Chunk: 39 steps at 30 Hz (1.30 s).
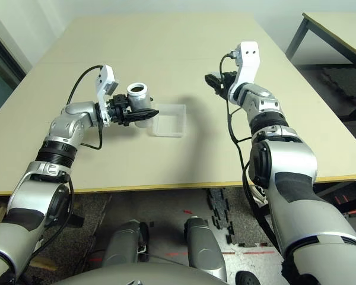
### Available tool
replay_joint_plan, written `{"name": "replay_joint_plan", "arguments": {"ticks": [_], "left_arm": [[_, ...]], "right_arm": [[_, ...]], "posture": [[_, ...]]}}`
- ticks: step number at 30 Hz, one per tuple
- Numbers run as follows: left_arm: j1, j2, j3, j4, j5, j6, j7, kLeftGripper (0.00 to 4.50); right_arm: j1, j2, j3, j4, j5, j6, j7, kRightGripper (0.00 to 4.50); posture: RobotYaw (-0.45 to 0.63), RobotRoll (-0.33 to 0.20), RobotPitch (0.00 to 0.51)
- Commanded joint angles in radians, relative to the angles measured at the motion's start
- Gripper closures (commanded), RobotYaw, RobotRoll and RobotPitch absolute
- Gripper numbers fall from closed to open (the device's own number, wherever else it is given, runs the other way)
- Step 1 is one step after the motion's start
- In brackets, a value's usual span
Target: Pour the medicine from the bottle into the box.
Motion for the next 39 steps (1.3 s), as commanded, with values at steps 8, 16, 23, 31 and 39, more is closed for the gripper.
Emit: {"name": "replay_joint_plan", "arguments": {"ticks": [8, 16, 23, 31, 39], "left_arm": [[-0.022, 0.006, 0.006, 0.055, 0.019, -0.039, 0.037, 1.82], [-0.031, 0.011, 0.001, 0.07, 0.029, -0.05, 0.047, 1.82], [-0.038, 0.015, 0.003, 0.088, 0.039, -0.056, 0.048, 1.82], [-0.049, 0.018, 0.003, 0.107, 0.055, -0.067, 0.061, 1.82], [-0.088, 0.027, 0.001, 0.169, 0.088, -0.099, 0.096, 1.82]], "right_arm": [[0.085, -0.023, 0.056, 0.012, -0.062, 0.016, -0.023, 1.93], [0.102, -0.005, 0.059, 0.028, -0.07, 0.03, -0.058, 1.2], [0.102, 0.007, 0.064, 0.024, -0.074, 0.004, -0.049, 0.0], [0.052, -0.042, 0.13, -0.012, -0.123, -0.1, 0.107, 0.0], [-0.017, -0.125, 0.284, -0.083, -0.202, -0.11, 0.506, 0.0]], "posture": [[-0.19, 0.0, 0.039], [-0.19, 0.0, 0.04], [-0.19, 0.0, 0.042], [-0.2, 0.0, 0.046], [-0.2, 0.0, 0.05]]}}
